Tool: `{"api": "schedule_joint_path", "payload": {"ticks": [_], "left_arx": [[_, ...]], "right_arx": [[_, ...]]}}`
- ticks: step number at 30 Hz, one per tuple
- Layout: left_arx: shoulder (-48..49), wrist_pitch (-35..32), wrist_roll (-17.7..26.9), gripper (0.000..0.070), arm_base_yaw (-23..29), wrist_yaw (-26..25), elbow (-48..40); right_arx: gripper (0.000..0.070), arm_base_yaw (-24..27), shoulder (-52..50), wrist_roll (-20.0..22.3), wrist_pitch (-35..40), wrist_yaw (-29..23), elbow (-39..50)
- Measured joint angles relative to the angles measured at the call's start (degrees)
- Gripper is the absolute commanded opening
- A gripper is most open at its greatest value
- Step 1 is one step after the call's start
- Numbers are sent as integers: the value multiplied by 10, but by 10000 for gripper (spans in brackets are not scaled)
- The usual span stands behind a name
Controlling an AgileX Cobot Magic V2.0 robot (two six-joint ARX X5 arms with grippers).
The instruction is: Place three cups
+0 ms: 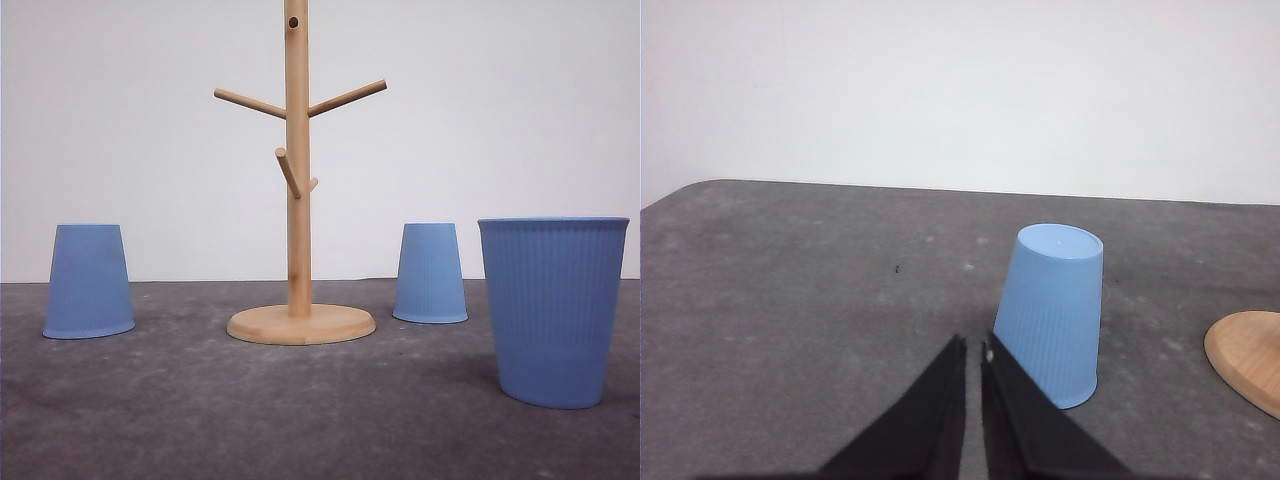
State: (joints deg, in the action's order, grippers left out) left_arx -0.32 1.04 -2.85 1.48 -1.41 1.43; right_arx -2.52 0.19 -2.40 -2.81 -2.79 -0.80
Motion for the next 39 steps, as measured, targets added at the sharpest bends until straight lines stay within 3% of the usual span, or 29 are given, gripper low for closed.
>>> {"api": "schedule_joint_path", "payload": {"ticks": [4, 11, 17, 22, 27, 33, 39], "left_arx": [[0, -5, -36, 10, 0, 0, 0], [0, -30, -167, 11, 0, 0, 0], [0, -37, -216, 11, 0, 0, 11], [-13, 27, -223, 11, 0, 0, 86], [-67, 156, -223, 11, 0, 0, 176], [-154, 294, -210, 11, 0, -7, 302], [-260, 397, -155, 10, 0, -72, 394]], "right_arx": [[7, 0, 0, -21, 1, 3, 0], [7, 0, 0, -81, 27, 2, 0], [6, 0, 0, -124, 61, 0, -5], [6, 0, 0, -161, 17, -1, -55], [6, 0, 23, -183, -91, 0, -148], [6, 0, 84, -187, -189, 24, -252], [6, 0, 177, -167, -253, 92, -309]]}}
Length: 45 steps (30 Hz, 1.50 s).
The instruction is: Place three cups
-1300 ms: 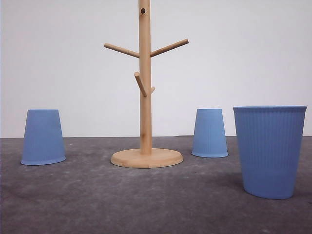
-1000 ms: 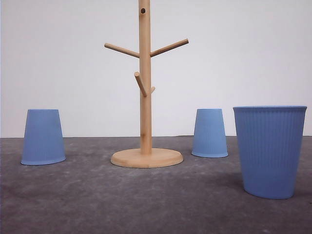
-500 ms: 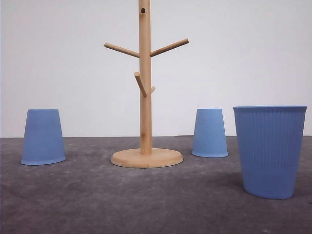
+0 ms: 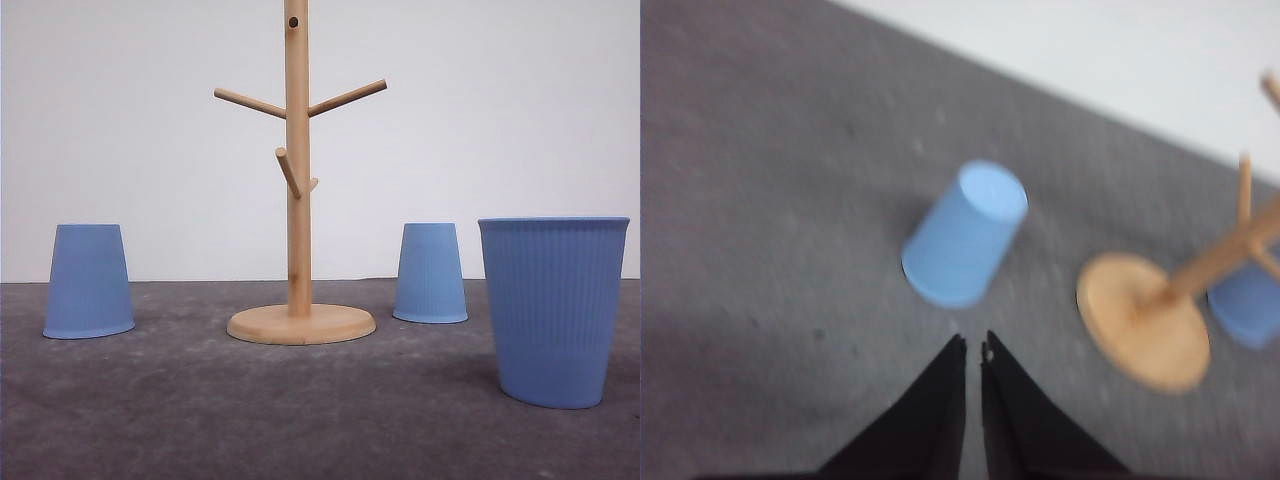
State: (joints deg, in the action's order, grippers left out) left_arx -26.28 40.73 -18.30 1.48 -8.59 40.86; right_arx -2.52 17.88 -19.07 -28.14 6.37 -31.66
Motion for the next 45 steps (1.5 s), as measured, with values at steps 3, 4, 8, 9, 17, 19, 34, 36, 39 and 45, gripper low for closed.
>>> {"api": "schedule_joint_path", "payload": {"ticks": [3, 4, 8, 9, 17, 19, 34, 36, 39, 45], "left_arx": [[-47, 23, 42, 10, 0, -48, 22], [-61, 30, 56, 10, 0, -62, 26], [-103, 36, 112, 10, -23, -81, 33], [-105, 36, 127, 10, -33, -81, 33], [-111, 35, 267, 11, -148, -43, 38], [-113, 35, 280, 26, -158, -39, 38], [-125, 15, 204, 477, -158, -12, 38], [-146, 9, 165, 477, -158, 5, 45], [-197, 6, 118, 477, -153, 12, 65], [-315, 7, 89, 490, -140, 13, 120]], "right_arx": [[6, 0, 48, 29, -20, 44, -12], [6, 0, 60, 41, -24, 56, -14], [6, 0, 102, 95, -26, 95, -15], [6, -3, 107, 106, -27, 99, -15], [7, -68, 110, 196, -27, 99, -15], [8, -78, 110, 211, -27, 99, -15], [543, -78, 110, 223, -25, 72, -15], [543, -78, 110, 223, -25, 72, -15], [543, -78, 110, 223, -25, 72, -15], [543, -78, 110, 221, -25, 72, -15]]}}
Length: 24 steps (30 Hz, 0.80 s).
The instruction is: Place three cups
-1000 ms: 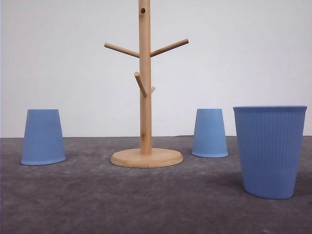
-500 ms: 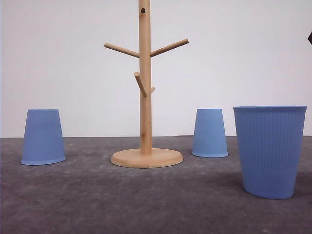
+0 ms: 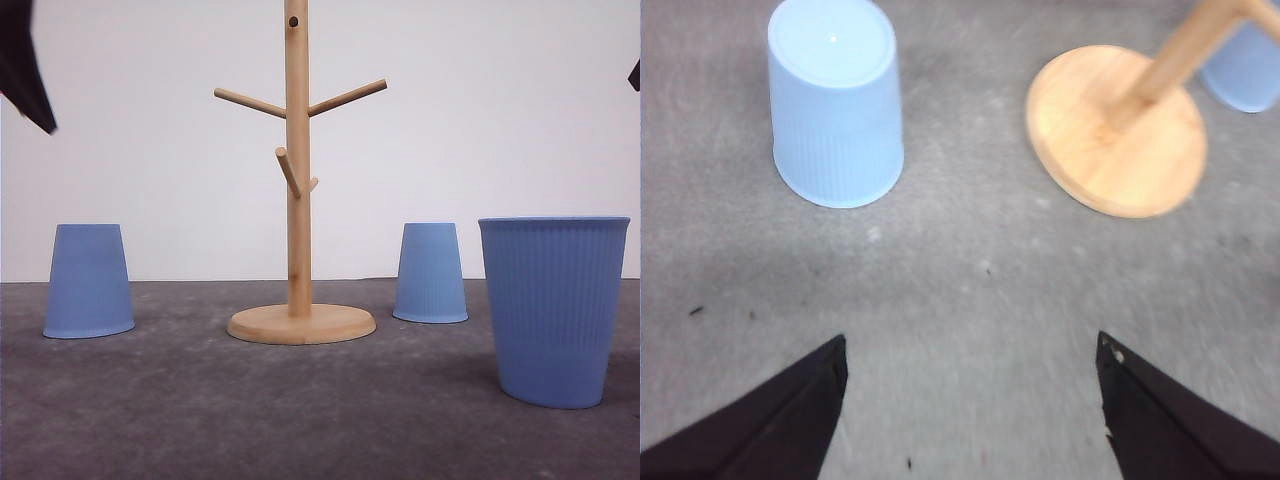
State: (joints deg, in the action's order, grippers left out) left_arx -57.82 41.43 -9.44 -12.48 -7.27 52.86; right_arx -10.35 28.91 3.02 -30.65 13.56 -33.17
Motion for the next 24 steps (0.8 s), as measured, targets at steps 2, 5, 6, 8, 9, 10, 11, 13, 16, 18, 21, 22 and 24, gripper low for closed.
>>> {"api": "schedule_joint_path", "payload": {"ticks": [2, 5, 6, 8, 9, 10, 11, 13, 16, 18, 21, 22, 24], "left_arx": [[-38, -1, -3, 520, 6, 0, 23], [-93, -1, -3, 559, 13, 0, 59], [-110, -2, -3, 573, 16, 1, 71], [-144, -4, -1, 601, 20, 7, 94], [-160, -7, 2, 616, 21, 12, 104], [-175, -12, 6, 625, 23, 16, 114], [-188, -16, 10, 637, 25, 19, 122], [-215, -31, 15, 644, 29, 27, 137], [-250, -61, 20, 646, 35, 29, 152], [-268, -76, 21, 648, 39, 29, 157], [-300, -93, 23, 650, 46, 30, 167], [-310, -102, 23, 650, 48, 30, 167], [-327, -117, 23, 650, 52, 30, 168]], "right_arx": [[543, 0, 0, -2, 0, 0, 0], [543, 0, 0, -3, 0, 0, 0], [543, 0, 0, -4, 0, 0, 0], [543, 0, 0, -4, 0, 0, 0], [543, 0, 0, -4, 0, 0, 0], [543, 0, 0, -4, 0, 0, 0], [543, 0, 0, -4, 0, 0, 0], [543, 0, 0, -5, 0, 0, 0], [543, 0, 0, -5, 0, 0, 0], [542, 0, 0, -5, 0, 0, 0], [542, 0, 0, -5, 0, 0, 0], [542, 0, 0, -5, 0, 0, 0], [542, 0, 0, -5, 0, 0, 0]]}}
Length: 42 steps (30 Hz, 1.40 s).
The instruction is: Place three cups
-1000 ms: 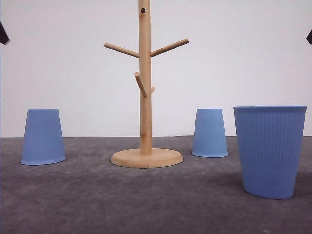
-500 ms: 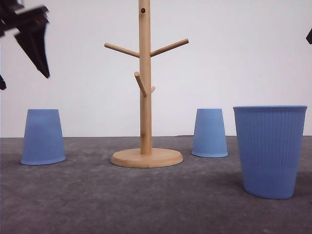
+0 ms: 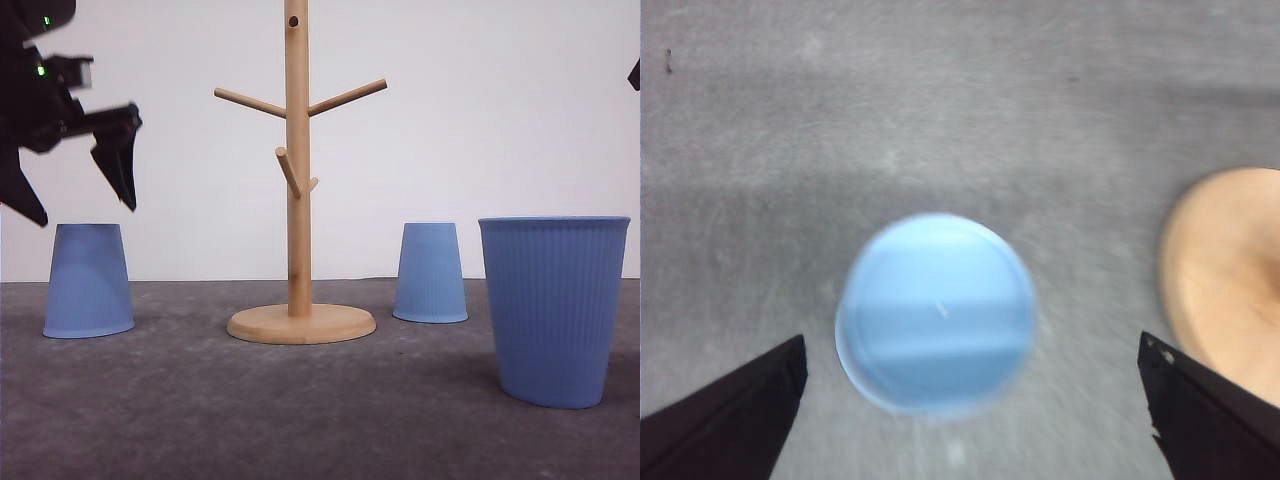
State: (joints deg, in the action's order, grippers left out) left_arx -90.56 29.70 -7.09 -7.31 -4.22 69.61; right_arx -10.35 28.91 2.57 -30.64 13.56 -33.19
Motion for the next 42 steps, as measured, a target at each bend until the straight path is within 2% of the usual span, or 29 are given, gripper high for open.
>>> {"api": "schedule_joint_path", "payload": {"ticks": [4, 14, 16, 19, 22, 35, 42], "left_arx": [[-30, -30, 0, 649, 3, 0, 0], [-57, -42, 0, 628, 3, 0, 1], [-57, -46, 0, 580, 3, 0, 1], [-57, -52, 0, 433, 3, 0, 1], [-57, -55, 0, 387, 3, 3, 1], [-55, -48, 0, 387, 4, 4, 1], [8, -16, -6, 388, 6, -26, 2]], "right_arx": [[542, 0, 0, 0, 0, 0, 0], [542, 0, 0, 0, 0, 0, 0], [542, 0, 0, 0, 0, 0, 0], [542, 0, 0, 0, 0, 0, 0], [542, 0, 0, 0, 0, 0, 0], [542, 0, 0, 0, 0, 0, 0], [542, 0, 0, 0, 0, 0, 0]]}}
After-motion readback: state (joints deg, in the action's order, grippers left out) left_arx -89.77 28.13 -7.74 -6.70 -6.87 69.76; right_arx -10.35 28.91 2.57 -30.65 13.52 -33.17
